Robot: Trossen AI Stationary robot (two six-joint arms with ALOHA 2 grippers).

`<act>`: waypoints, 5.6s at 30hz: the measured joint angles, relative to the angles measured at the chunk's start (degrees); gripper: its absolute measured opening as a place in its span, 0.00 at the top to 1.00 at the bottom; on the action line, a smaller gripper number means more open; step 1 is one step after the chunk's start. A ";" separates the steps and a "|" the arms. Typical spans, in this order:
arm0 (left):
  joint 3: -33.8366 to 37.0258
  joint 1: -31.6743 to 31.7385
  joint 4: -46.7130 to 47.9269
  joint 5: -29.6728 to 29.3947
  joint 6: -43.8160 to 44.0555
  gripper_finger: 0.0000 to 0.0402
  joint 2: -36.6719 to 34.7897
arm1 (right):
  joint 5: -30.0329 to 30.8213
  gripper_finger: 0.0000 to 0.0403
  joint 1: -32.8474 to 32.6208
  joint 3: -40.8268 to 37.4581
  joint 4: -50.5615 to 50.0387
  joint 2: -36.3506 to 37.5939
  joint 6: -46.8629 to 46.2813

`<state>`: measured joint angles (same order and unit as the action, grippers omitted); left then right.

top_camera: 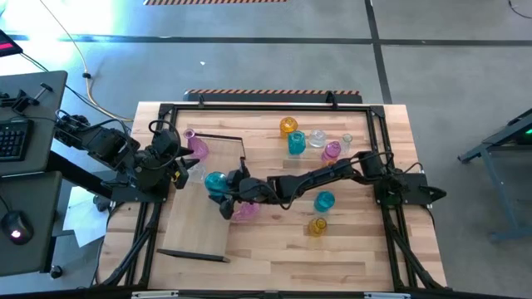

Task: Sort vases onto shelf
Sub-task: Put the bottom left blue flower vase on the shelf

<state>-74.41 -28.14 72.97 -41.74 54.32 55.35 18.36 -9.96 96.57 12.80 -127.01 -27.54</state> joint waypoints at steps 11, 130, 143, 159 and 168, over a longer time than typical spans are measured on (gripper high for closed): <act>0.00 -0.01 0.02 0.87 0.05 0.58 0.00 | -1.37 0.19 0.07 0.02 -0.76 0.10 -0.32; 0.00 -12.07 0.41 -15.28 0.05 0.58 -1.62 | -13.82 1.00 5.54 31.89 -47.51 -4.36 -0.98; 0.00 -12.07 0.41 -16.02 0.04 0.58 -1.62 | -16.53 1.00 3.00 31.89 -39.97 -4.36 -4.16; 0.00 -12.07 -0.92 -15.93 0.08 0.58 -1.57 | -20.50 1.00 1.10 31.91 -37.93 -5.58 -8.08; 0.00 -12.09 -1.98 -15.48 0.06 0.58 -1.57 | -25.14 1.00 0.81 31.93 -34.17 -6.96 -10.06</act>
<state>-74.41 -40.23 71.00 -57.22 54.38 53.78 -6.78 -9.15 128.51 -21.37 -133.97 -37.60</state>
